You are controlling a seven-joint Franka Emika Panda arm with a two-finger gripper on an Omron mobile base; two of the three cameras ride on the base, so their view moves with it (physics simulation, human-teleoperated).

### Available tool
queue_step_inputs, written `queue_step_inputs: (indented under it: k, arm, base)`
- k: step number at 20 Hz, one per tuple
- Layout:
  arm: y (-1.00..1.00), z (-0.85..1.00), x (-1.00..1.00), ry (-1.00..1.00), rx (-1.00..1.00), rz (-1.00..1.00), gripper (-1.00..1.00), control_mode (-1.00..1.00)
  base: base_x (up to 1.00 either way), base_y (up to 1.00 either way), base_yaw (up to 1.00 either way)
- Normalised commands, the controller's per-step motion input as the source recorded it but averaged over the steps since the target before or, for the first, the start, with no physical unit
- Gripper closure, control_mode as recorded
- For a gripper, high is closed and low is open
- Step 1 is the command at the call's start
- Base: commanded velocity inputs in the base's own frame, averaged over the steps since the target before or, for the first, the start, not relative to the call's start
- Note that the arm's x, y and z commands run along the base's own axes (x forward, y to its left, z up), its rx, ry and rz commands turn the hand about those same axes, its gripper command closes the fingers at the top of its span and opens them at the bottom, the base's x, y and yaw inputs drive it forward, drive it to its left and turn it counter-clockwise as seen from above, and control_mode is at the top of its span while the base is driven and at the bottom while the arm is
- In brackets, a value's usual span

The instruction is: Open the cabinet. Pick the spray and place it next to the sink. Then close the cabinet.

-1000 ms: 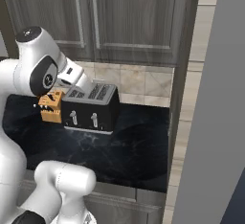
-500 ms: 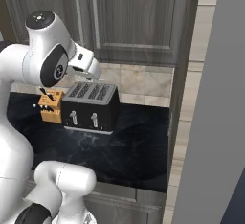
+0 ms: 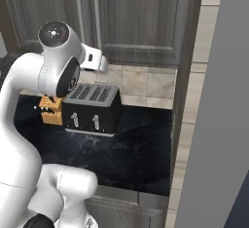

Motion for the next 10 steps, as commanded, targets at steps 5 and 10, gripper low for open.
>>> queue_step_inputs:
  k: [5,10]
  arm:
    - [0.00,0.27,0.00,-0.01,-0.07,0.02,-1.00,-1.00]
    - [0.00,0.20,0.17,0.00,-0.10,0.00,-1.00,-1.00]
  base:
    - [0.00,0.00,0.00]
    - [0.00,0.00,0.00]
